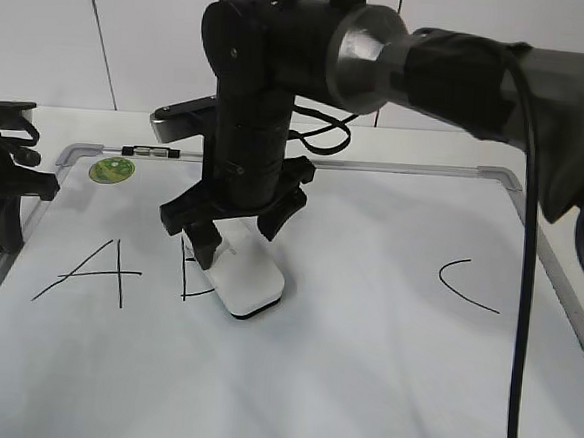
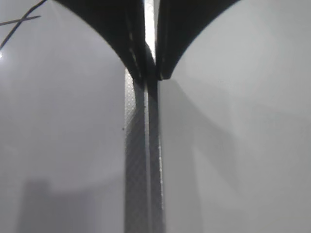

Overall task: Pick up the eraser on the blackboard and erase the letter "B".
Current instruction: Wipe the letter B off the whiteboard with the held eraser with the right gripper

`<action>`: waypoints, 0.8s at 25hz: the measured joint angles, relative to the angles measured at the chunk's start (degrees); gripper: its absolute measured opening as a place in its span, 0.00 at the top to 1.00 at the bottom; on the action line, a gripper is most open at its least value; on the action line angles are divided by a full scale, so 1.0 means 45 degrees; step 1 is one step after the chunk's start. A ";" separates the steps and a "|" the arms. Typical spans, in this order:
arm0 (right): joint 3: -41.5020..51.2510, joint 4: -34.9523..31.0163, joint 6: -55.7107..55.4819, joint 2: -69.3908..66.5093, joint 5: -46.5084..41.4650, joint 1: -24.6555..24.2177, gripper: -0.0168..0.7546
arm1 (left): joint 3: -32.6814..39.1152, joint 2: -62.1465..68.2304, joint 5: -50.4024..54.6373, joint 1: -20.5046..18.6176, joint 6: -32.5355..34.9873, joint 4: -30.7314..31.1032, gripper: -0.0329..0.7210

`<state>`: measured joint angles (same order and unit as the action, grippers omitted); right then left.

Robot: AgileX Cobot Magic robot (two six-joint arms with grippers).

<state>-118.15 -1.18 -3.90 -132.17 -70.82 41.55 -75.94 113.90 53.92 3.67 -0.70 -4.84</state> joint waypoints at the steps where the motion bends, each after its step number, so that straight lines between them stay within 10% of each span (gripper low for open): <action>1: 0.0000 0.0000 0.0000 0.0000 0.0000 0.0000 0.11 | 0.0000 0.0000 0.0000 0.0000 0.0000 0.0000 0.93; 20: 0.0000 -0.0416 0.0000 -0.0275 0.0032 0.0000 0.11 | 0.0000 0.0000 0.0000 0.0000 0.0028 0.0000 0.93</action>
<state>-118.15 -3.05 -3.90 -133.41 -70.68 41.55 -75.94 113.90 53.92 3.67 -0.57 -4.84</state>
